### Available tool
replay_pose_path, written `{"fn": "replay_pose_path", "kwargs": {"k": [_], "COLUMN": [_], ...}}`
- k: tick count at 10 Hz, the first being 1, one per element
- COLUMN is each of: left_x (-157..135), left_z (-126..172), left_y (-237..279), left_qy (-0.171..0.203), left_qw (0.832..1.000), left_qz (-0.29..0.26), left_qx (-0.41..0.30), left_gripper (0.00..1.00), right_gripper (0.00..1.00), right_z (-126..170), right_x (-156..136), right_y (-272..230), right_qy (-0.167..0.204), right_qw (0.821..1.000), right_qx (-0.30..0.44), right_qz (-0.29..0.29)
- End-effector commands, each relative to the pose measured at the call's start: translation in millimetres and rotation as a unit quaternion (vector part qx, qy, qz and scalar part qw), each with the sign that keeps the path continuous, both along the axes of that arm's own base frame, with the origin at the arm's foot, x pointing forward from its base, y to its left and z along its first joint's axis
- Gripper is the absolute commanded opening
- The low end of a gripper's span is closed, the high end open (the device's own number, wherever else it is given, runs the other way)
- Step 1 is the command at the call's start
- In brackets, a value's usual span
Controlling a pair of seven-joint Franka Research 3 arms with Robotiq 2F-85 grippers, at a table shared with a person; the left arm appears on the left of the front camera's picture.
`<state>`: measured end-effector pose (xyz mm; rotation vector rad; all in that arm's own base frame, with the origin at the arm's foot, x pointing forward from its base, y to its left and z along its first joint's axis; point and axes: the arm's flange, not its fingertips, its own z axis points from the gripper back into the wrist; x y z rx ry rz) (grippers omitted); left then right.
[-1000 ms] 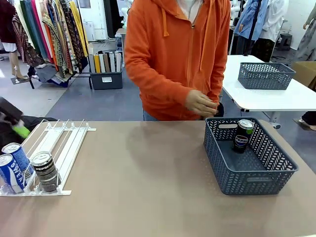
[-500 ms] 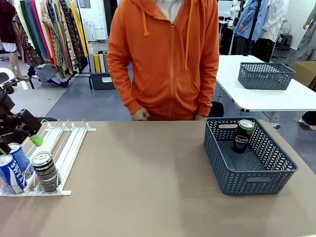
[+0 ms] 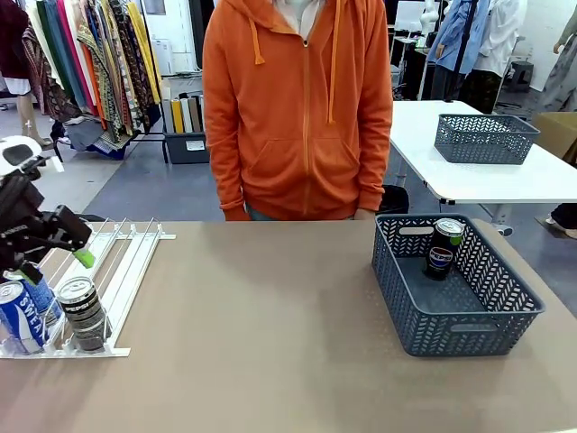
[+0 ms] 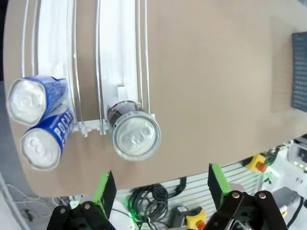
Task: Retrieve and store the cans from the dispenser.
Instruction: Pick up the last remaining can from one row of the Automatic Can Dispenser and place it in the middle of the table.
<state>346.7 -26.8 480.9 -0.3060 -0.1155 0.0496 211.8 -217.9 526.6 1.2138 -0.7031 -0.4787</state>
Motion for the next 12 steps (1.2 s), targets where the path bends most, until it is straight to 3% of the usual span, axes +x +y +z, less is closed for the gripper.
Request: {"fn": "replay_pose_path", "kwargs": {"k": [1, 5, 12], "left_x": [12, 25, 32], "left_z": [-22, -57, -80], "left_y": [-3, -10, -20], "left_qy": [0.022, 0.055, 0.053], "left_qw": [1.0, 0.998, 0.995], "left_qz": [0.013, 0.013, 0.011], "left_qx": [0.011, 0.031, 0.085], "left_gripper": [1.0, 1.0, 1.0], "right_gripper": [1.0, 1.0, 1.0], "right_z": [1, 1, 1], "right_x": [2, 2, 2], "right_y": [0, 0, 0], "right_qy": [-0.018, -0.018, -0.018], "right_qw": [1.0, 1.0, 1.0], "right_qx": [0.005, 0.005, 0.005], "right_qz": [0.0, 0.0, 0.0]}}
